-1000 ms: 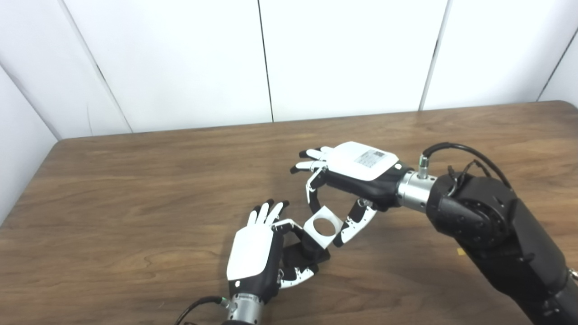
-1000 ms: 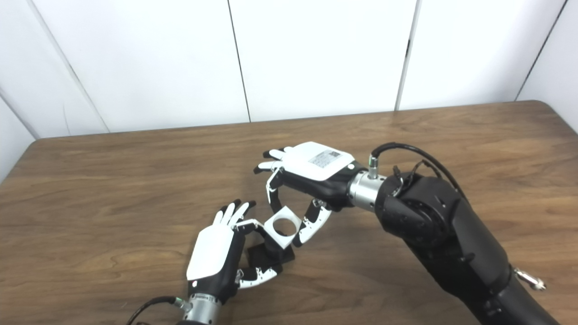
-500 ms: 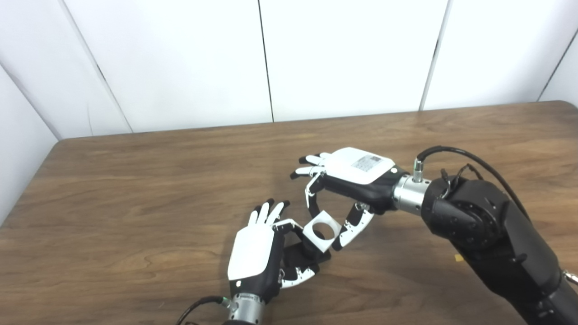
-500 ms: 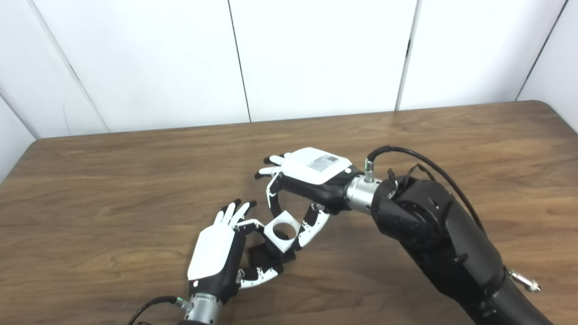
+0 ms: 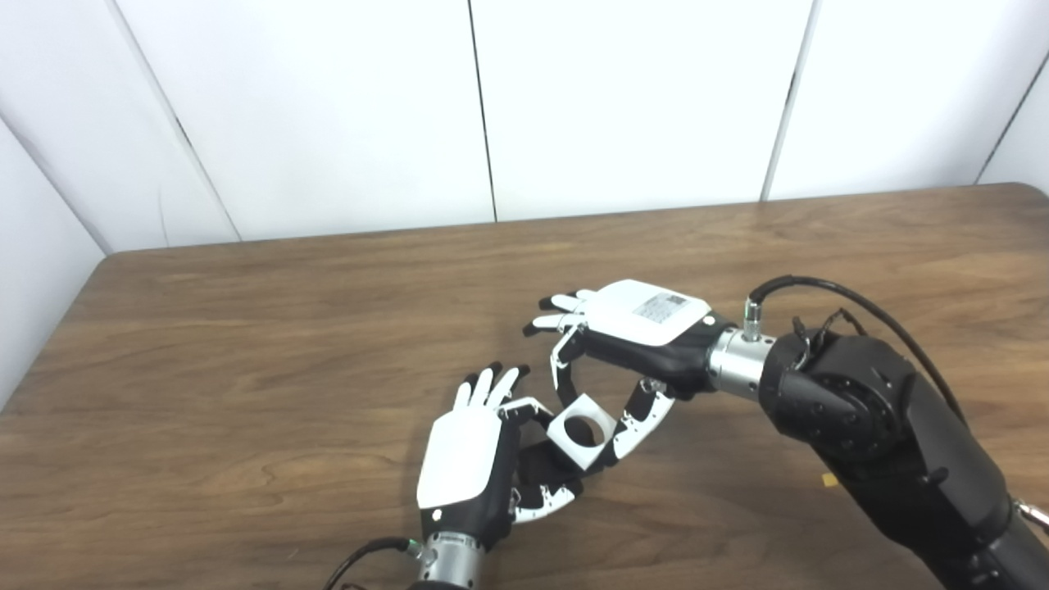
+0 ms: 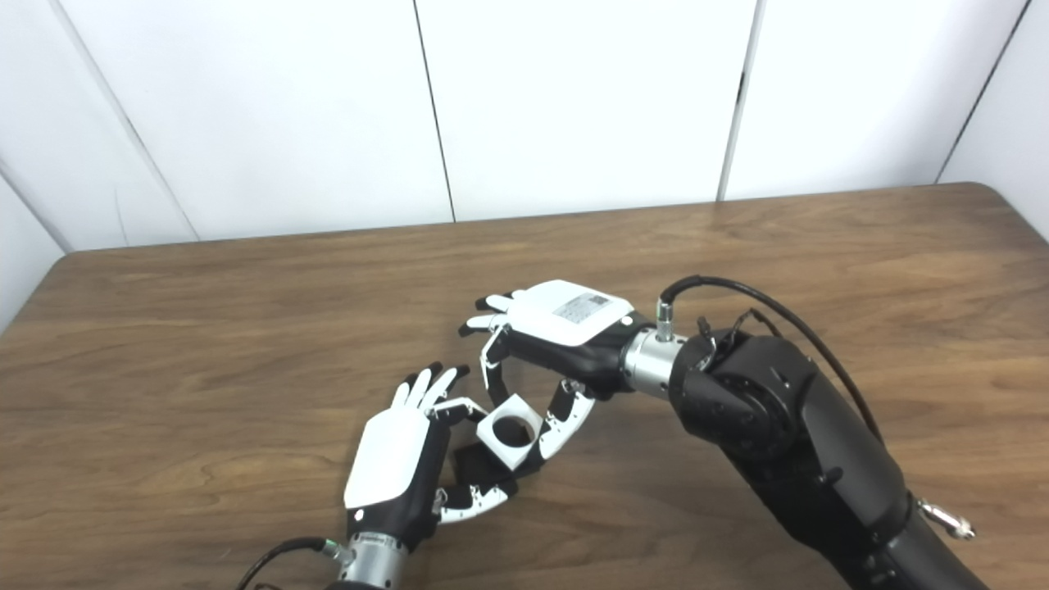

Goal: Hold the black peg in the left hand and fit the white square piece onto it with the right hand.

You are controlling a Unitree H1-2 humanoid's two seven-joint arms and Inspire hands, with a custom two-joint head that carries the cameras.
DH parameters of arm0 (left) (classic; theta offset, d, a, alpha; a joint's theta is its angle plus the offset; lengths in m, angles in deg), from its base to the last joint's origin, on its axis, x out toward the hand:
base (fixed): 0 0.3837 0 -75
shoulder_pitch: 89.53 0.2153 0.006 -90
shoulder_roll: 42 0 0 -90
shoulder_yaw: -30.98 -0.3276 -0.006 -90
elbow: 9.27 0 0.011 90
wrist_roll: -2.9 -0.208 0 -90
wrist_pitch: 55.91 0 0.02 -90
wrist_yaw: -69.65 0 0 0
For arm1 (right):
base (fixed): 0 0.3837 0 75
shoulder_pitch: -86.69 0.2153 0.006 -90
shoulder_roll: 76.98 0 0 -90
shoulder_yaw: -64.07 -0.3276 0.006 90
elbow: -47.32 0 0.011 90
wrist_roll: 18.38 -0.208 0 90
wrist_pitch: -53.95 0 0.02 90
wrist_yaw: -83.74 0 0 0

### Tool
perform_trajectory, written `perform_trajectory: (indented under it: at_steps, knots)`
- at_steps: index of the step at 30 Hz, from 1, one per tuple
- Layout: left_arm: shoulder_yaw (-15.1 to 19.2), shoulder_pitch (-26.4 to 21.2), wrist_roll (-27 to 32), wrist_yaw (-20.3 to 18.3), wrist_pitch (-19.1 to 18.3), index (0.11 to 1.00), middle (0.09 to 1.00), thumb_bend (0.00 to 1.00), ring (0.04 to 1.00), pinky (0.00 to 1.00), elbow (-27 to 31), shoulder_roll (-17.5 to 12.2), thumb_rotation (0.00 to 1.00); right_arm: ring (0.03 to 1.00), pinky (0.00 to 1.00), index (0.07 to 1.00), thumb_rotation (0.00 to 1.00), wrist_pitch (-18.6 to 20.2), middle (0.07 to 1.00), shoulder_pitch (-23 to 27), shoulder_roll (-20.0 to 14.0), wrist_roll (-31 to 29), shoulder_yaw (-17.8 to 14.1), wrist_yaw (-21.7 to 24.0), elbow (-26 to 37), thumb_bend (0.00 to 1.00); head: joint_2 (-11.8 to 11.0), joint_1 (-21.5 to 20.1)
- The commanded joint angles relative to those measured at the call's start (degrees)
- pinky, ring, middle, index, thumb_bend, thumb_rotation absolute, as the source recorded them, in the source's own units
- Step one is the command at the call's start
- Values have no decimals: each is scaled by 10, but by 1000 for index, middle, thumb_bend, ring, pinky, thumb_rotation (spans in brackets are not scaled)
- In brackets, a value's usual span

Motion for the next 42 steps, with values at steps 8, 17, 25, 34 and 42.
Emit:
perform_trajectory:
  at_steps: [8, 17, 25, 34, 42]
  knots:
    - [-7, 6, -2, -4, 3, 494, 939, 505, 999, 1000, -16, 9, 86, 1000, 1000, 492, 162, -15, 935, 13, 5, -1, -5, -13, 0, 518, 0, 3]
    - [-9, 4, -2, -11, 0, 494, 943, 504, 1000, 1000, -13, 11, 87, 1000, 1000, 492, 161, -18, 937, 12, 8, -2, -7, -18, -6, 519, -3, 3]
    - [-9, 6, -1, -8, 1, 494, 942, 505, 1000, 1000, -14, 11, 85, 1000, 1000, 492, 163, -17, 941, 16, 7, 2, -7, -19, -9, 518, -5, 1]
    - [-9, 9, -9, -4, 0, 494, 932, 506, 986, 1000, -12, 9, 86, 1000, 1000, 492, 163, -19, 939, 16, 4, -1, -12, -22, -14, 518, -6, 3]
    - [-8, 9, -6, -4, 3, 494, 934, 507, 991, 1000, -13, 7, 86, 1000, 1000, 492, 161, -25, 937, 11, 5, -2, -11, -32, -29, 519, -7, 2]
